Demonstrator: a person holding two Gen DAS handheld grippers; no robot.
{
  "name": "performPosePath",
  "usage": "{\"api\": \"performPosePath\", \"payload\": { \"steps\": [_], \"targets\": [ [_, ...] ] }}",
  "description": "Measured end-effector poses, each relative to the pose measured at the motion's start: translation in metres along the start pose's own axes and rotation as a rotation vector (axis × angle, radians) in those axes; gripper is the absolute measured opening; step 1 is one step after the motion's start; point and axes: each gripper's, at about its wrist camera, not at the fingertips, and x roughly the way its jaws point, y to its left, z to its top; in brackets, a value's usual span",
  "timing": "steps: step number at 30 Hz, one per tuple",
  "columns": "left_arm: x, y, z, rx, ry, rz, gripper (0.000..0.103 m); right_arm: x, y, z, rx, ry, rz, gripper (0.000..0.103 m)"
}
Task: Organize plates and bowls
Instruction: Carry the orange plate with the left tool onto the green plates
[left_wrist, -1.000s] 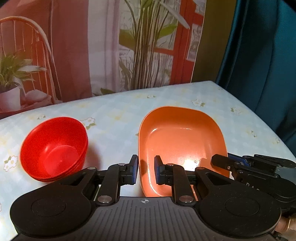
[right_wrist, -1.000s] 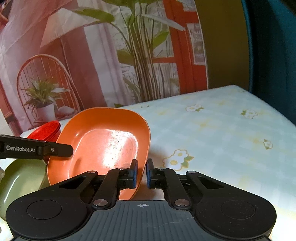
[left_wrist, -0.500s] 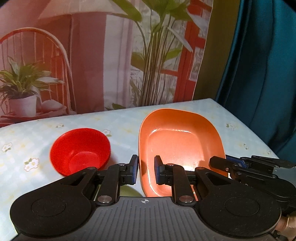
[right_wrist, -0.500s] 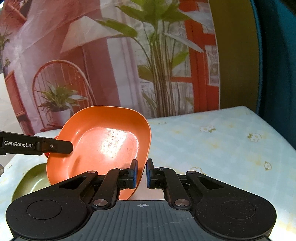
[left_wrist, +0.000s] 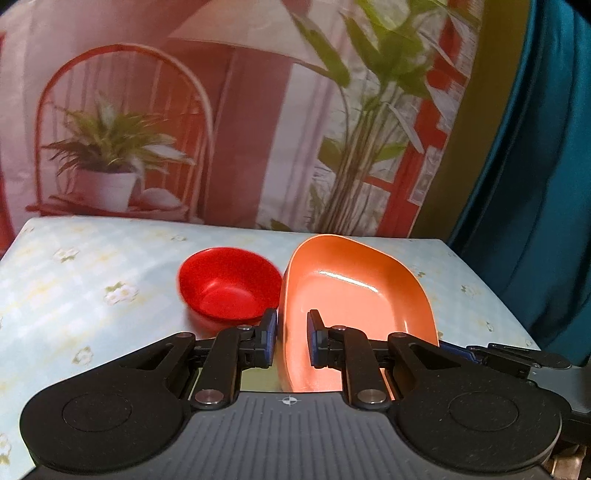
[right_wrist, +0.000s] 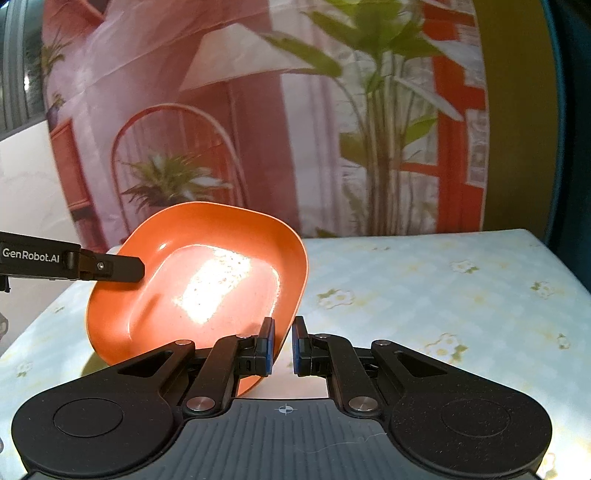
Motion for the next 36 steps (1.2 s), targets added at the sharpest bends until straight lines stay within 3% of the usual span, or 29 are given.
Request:
{"api": "performPosePath", "payload": {
  "steps": [17,36],
  "targets": [
    [-0.032,0.042,-0.023,-0.114,-0.011,0.032,0.018,-0.004,0.058,-0.003,-0.124,0.042,0.062,0.01],
    [-0.015,0.047,-0.038,-0.12,0.055,0.063,0.018,0.019,0.055,-0.018,-0.118,0.095,0.086,0.01]
  ]
}}
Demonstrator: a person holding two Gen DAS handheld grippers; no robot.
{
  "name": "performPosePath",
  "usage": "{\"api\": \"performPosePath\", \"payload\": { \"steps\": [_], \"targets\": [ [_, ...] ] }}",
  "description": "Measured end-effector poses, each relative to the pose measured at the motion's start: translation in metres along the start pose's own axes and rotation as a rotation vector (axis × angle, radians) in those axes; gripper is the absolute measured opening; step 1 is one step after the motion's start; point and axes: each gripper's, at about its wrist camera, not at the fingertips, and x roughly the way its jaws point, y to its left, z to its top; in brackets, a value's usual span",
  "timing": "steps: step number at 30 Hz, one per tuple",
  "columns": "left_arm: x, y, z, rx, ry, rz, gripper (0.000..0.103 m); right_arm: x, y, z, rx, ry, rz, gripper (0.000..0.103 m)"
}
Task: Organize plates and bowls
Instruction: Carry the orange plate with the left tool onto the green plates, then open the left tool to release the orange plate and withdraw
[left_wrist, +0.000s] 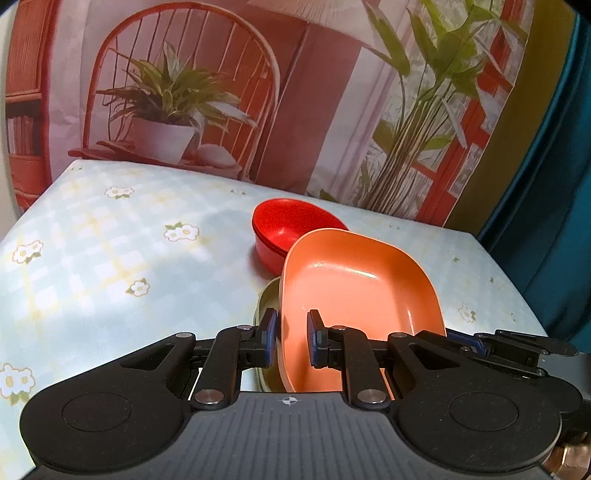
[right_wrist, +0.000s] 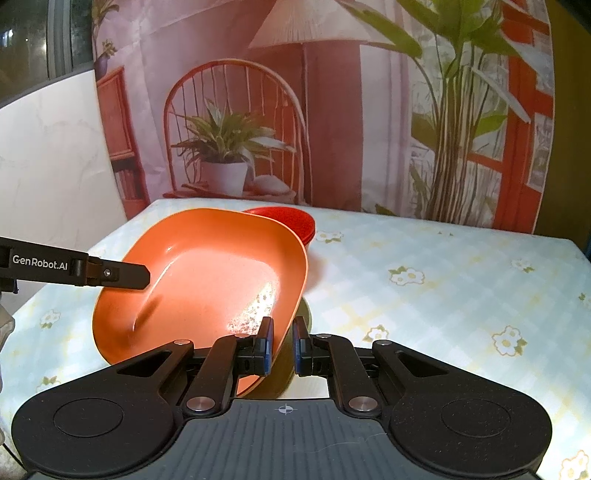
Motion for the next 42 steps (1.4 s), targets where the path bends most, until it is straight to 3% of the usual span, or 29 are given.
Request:
{"api": "performPosePath", "payload": {
  "steps": [21,27,33,36,42],
  "targets": [
    [0.018,0.005,-0.012,0.0,0.039,0.049,0.018,0.024,0.0,-0.015,-0.033,0.04,-0.025,0.012],
    [0.017,0.006,-0.014,-0.008,0.043,0.058,0.019,0.026,0.005,-0.018,-0.063,0.049,-0.024,0.02],
    [0.016,0.005,-0.015,-0.012,0.04,0.058,0.019,0.013,0.005,-0.015,-0.075,-0.013,-0.035,0.02],
    [0.017,0.003,-0.015,-0.008,0.042,0.055,0.019,0.01,0.006,-0.012,-0.089,-0.036,-0.035,0.015],
    [0.02,0.003,-0.015,-0.003,0.05,0.049,0.019,0.022,-0.001,-0.012,-0.061,0.007,-0.023,0.008]
  ]
}}
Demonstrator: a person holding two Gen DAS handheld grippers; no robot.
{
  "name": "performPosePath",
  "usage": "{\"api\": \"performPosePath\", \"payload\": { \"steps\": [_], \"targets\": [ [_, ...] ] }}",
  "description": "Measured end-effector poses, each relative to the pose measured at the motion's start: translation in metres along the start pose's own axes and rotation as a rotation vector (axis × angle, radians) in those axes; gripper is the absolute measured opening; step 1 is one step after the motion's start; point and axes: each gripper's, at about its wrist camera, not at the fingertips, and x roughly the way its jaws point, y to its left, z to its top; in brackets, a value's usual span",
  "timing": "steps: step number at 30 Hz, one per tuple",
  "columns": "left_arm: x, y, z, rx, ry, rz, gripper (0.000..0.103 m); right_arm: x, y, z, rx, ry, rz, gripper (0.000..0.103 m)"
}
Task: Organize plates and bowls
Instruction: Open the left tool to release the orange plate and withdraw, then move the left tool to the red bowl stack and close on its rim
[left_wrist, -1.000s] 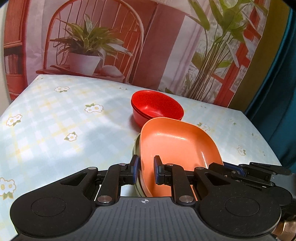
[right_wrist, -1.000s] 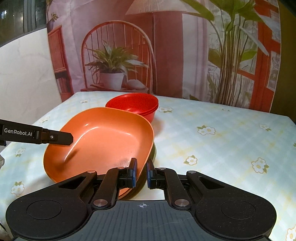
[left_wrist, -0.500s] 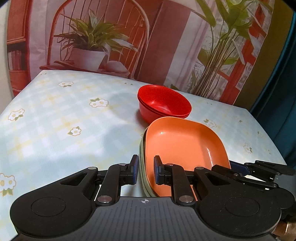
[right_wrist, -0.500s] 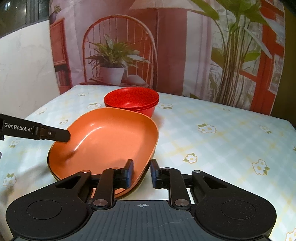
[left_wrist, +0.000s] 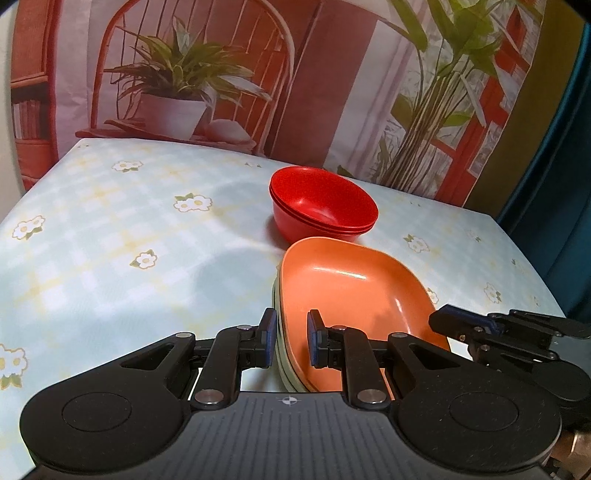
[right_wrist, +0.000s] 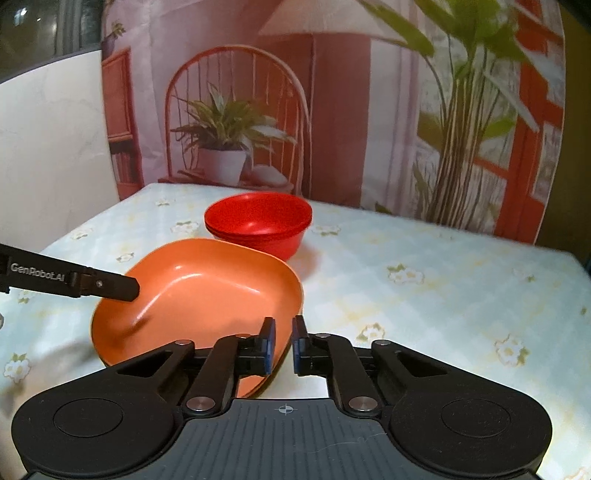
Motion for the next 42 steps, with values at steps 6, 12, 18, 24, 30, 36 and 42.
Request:
{"api": "performPosePath", "payload": {
  "steps": [6,12,18,24,30,36,42],
  "targets": [
    [0.003,0.002,0.001,-0.001,0.007,0.002,0.019,0.003,-0.001,-0.004,0.001,0.01,0.0,0.008],
    [0.002,0.001,0.001,0.0,0.001,0.004,0.019,0.002,-0.001,-0.004,0.008,0.008,0.003,0.016],
    [-0.002,-0.001,0.004,0.014,-0.002,0.003,0.025,-0.001,-0.001,-0.003,0.02,-0.007,0.002,0.022],
    [-0.01,-0.005,0.018,0.055,-0.039,0.021,0.065,-0.005,-0.009,0.005,0.056,-0.03,0.014,0.049],
    [-0.018,-0.005,0.045,0.116,-0.067,0.017,0.094,-0.003,-0.024,0.025,0.088,-0.014,0.06,0.066],
    [-0.014,-0.009,0.089,0.179,-0.088,0.025,0.099,0.006,-0.04,0.065,0.083,-0.009,0.087,0.09],
    [0.008,-0.003,0.125,0.15,-0.119,0.034,0.099,0.038,-0.046,0.104,0.08,-0.004,0.101,0.094]
  ]
}}
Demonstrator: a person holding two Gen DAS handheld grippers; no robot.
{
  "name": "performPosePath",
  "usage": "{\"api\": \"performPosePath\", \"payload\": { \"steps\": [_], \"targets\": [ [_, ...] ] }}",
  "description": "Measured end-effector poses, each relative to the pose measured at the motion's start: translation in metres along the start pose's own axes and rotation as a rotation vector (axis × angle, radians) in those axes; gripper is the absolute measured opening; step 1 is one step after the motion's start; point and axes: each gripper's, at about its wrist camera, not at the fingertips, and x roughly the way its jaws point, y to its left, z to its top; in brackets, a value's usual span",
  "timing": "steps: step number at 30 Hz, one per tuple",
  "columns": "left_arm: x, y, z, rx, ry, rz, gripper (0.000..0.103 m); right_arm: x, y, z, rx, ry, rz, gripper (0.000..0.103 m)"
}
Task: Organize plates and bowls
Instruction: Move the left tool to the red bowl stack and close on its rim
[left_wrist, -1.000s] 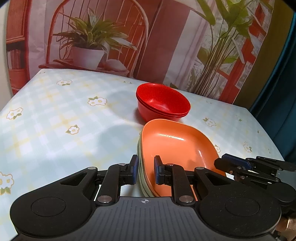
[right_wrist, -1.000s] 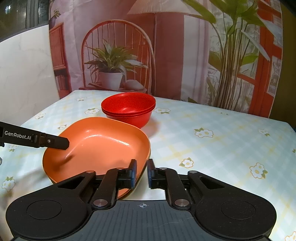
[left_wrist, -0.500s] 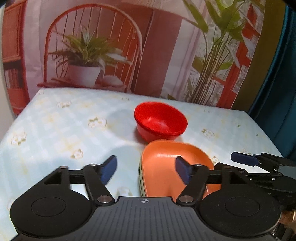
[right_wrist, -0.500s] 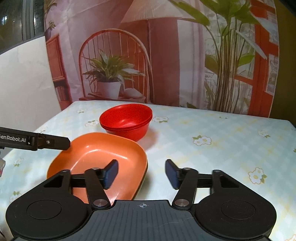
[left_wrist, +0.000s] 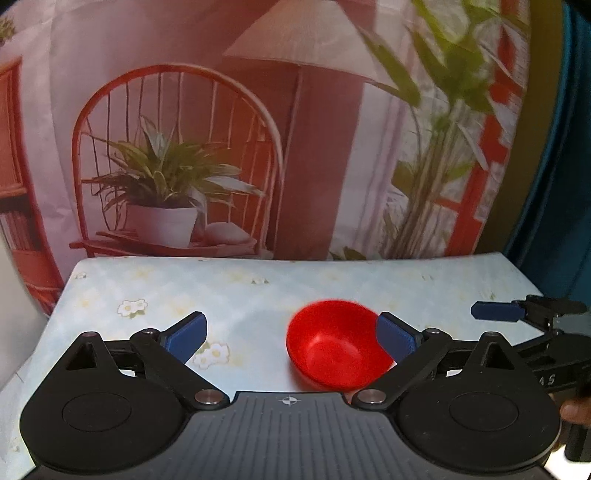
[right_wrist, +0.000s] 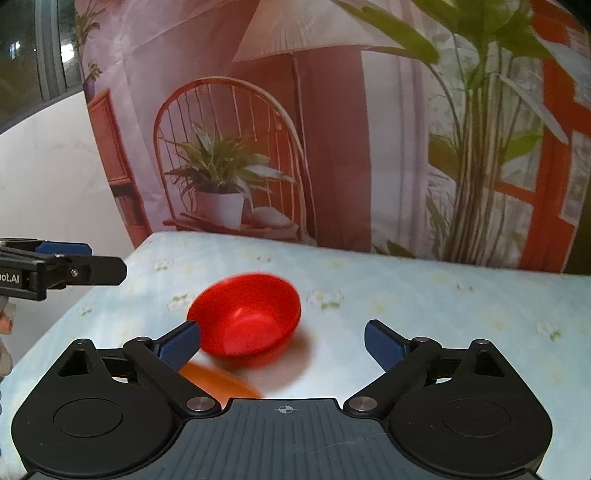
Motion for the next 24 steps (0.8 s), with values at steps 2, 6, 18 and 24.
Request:
{"api": "performPosePath", "payload": {
  "steps": [2,6,18,24],
  "targets": [
    [0.011,0.003,0.002,-0.024,0.011,-0.01,0.099,0.011,-0.001,0.008,-0.002,-0.005,-0.006,0.094],
    [0.036,0.006,-0.004,-0.043,0.063,-0.024,0.098,0.034,-0.002,0.016,-0.004,0.01,0.005,0.088],
    [0.079,0.018,-0.023,-0.096,0.164,-0.063,0.084,0.082,0.003,0.004,-0.003,0.121,0.024,0.074],
    [0.087,0.019,-0.028,-0.099,0.187,-0.058,0.075,0.089,0.001,0.0,0.011,0.162,0.029,0.064]
  ]
}}
